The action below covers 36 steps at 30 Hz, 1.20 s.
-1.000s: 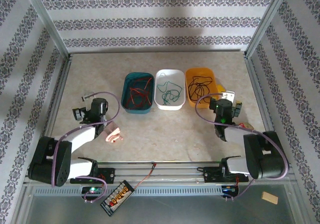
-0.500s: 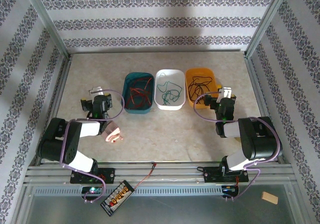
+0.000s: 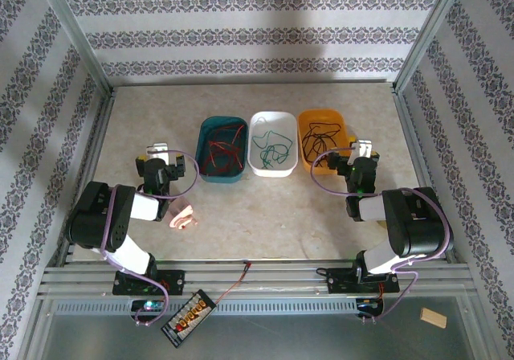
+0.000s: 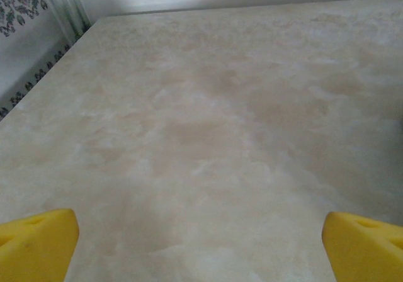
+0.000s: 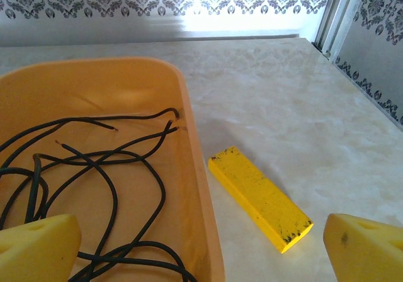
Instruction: Untangle the cables
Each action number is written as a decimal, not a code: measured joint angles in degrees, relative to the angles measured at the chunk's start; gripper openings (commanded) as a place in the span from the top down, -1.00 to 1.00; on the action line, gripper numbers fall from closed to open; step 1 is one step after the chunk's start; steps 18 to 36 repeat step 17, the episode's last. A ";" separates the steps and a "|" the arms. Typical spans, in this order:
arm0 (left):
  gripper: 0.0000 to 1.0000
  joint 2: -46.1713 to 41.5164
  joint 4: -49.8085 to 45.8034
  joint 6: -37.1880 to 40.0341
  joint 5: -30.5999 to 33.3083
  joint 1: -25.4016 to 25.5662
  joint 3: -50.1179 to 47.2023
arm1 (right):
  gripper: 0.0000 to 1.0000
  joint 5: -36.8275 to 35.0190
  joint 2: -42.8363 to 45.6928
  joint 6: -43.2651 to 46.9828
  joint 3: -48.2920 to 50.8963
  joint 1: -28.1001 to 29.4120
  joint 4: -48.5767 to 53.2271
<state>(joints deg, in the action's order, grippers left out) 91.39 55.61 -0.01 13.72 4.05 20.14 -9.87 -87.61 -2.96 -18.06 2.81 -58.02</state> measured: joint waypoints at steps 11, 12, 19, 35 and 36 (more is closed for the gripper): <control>-0.98 0.04 0.37 -0.02 -1.73 -0.44 0.02 | -0.96 1.18 -0.22 0.17 -0.17 -0.66 0.66; -0.98 0.04 0.37 -0.02 -1.86 -0.48 0.02 | -0.96 2.14 -0.22 0.17 -0.48 -1.16 1.29; -0.98 0.04 0.35 -0.28 -2.75 -1.20 0.02 | -0.97 5.81 -0.31 0.17 -2.38 -2.32 2.32; -0.98 0.04 0.35 -0.28 -2.75 -1.20 0.02 | -0.97 5.81 -0.31 0.17 -2.38 -2.32 2.32; -0.98 0.04 0.35 -0.28 -2.75 -1.20 0.02 | -0.97 5.81 -0.31 0.17 -2.38 -2.32 2.32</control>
